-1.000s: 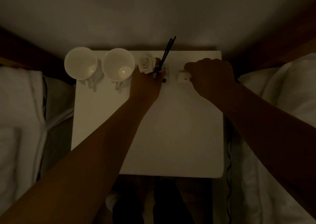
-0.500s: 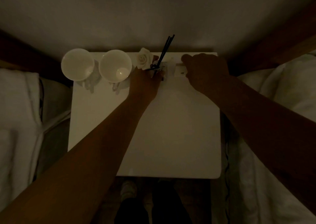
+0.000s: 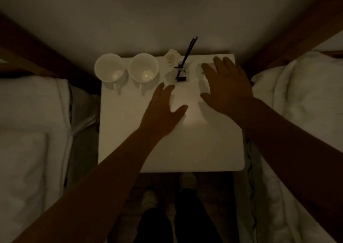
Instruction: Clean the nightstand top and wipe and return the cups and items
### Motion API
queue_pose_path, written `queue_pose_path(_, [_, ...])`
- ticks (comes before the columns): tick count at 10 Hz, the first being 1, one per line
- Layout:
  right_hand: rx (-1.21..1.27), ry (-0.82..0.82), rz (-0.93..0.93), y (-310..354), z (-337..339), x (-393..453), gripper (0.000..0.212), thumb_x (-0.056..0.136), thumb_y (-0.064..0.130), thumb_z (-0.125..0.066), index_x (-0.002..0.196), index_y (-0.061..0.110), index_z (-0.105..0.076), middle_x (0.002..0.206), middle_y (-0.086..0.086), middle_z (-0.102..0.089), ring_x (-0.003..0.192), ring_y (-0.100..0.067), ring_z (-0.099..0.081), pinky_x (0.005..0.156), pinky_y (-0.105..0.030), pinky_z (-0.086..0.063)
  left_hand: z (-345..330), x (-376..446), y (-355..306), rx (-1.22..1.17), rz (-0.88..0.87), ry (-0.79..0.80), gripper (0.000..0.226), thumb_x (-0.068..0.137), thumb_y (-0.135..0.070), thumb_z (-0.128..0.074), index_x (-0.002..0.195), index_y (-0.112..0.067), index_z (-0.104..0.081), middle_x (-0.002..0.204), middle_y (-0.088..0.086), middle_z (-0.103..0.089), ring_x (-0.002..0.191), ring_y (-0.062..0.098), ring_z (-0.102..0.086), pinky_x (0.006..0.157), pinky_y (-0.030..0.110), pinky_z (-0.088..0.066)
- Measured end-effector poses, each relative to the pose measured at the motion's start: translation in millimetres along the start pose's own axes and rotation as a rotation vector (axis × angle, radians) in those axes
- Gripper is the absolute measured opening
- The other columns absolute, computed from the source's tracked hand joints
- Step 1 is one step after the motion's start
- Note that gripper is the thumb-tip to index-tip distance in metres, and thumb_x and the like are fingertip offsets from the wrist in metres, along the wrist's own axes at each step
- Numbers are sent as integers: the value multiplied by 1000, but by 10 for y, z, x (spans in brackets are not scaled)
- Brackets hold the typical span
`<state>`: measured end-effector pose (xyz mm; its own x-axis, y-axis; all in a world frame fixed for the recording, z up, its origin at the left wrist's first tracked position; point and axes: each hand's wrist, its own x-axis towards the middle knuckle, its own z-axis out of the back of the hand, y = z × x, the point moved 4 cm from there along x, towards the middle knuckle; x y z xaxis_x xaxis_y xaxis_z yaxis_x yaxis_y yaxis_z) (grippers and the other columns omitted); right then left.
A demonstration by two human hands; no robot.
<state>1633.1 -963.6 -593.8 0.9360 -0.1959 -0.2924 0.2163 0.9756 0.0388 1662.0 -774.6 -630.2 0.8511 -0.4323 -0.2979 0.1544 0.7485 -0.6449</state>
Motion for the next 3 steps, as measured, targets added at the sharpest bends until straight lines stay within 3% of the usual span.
queue_pose_path(1, [56,20,-55,123,183,-281,88,85,60,-52,152,26,-8,161,-12,-3,146,-32,-3,114,-55,-12,403,-349,-115,-1,-113,-9,76,86,-58,-58,150,-31,-26,161,-1,-13,143,15,-22,105,27,-20])
queue_pose_path(3, [86,-108,-115,468,984,-913,92,77,76,-45,151,32,-12,161,-9,-3,145,-35,-7,110,-60,-17,1443,-833,-549,139,-241,-85,83,80,-68,-51,151,-34,-21,163,3,-3,147,25,-10,111,40,-24])
